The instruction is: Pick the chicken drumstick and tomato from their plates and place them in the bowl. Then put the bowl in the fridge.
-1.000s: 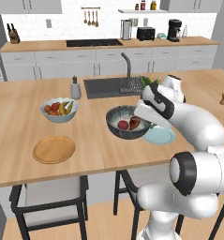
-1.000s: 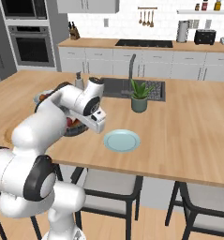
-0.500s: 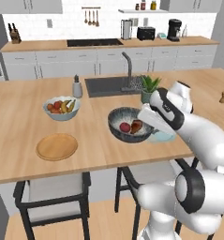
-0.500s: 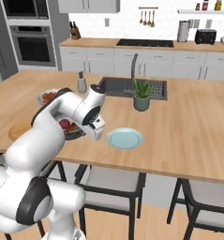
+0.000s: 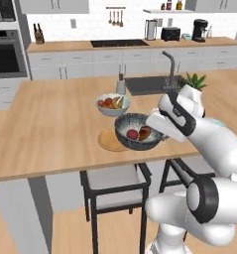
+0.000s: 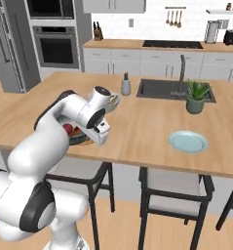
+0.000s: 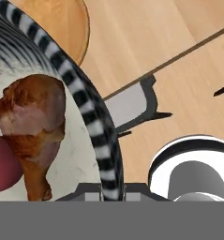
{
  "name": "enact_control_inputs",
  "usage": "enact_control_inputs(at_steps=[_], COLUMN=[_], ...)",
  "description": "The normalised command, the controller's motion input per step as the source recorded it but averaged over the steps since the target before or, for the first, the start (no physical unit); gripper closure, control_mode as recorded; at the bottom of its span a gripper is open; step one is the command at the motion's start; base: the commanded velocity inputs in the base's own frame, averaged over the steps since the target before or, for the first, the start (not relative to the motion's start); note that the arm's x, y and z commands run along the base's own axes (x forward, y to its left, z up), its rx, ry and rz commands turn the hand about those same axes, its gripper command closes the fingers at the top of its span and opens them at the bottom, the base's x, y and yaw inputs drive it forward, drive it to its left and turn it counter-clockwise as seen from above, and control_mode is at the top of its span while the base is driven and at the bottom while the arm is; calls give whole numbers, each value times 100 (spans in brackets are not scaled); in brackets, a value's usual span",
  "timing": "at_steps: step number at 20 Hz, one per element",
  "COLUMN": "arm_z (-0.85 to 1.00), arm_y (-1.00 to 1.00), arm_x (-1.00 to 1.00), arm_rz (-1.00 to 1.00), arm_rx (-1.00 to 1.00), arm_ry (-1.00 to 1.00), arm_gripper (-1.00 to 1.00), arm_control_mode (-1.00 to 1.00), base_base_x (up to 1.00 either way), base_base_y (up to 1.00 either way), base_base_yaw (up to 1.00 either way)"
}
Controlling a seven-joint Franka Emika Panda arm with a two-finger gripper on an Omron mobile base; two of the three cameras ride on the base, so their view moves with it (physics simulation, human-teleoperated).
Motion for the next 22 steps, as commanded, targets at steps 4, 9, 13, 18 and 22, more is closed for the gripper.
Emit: enact_control_inputs(at_steps=[4,9,13,18,22], arm_z=[0,0,0,0,0], arm_y=[0,0,0,0,0], arm_x=[0,0,0,0,0], arm_rz=[0,0,0,0,0], arm_rx=[0,0,0,0,0], arm_ry=[0,0,0,0,0], arm_gripper=[100,100,100,100,100], arm_control_mode=[100,100,100,100,100], base_base_x=[0,0,7,29,38], base_base_y=[100,100,100,100,100], base_base_yaw=[0,0,0,0,-4])
